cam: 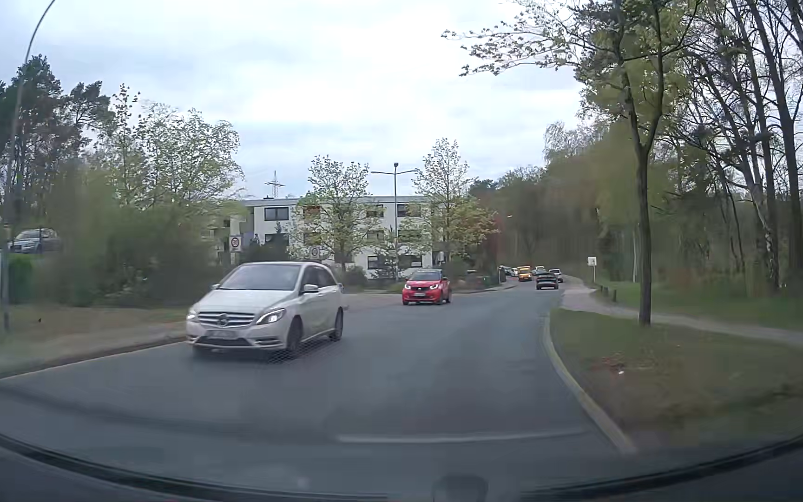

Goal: Follow the waypoints while adhering to traffic rules and regulations

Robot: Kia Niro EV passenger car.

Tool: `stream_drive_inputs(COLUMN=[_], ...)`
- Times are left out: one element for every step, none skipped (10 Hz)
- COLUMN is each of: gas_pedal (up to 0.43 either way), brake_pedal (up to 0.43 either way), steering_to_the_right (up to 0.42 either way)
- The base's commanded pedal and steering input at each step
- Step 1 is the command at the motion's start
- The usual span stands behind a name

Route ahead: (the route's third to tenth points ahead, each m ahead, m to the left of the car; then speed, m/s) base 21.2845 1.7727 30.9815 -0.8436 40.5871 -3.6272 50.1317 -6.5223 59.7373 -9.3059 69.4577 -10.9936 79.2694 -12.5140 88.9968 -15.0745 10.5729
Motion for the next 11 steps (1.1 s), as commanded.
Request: stream_drive_inputs(gas_pedal=[0.11, 0.11, 0.11, 0.11, 0.11, 0.11, 0.11, 0.13, 0.138, 0.138, 0.138], brake_pedal=[0.0, 0.0, 0.0, 0.0, 0.0, 0.0, 0.0, 0.0, 0.0, 0.0, 0.0], steering_to_the_right=[0.056, 0.058, 0.058, 0.062, 0.066, 0.069, 0.07, 0.07, 0.067, 0.065, 0.062])
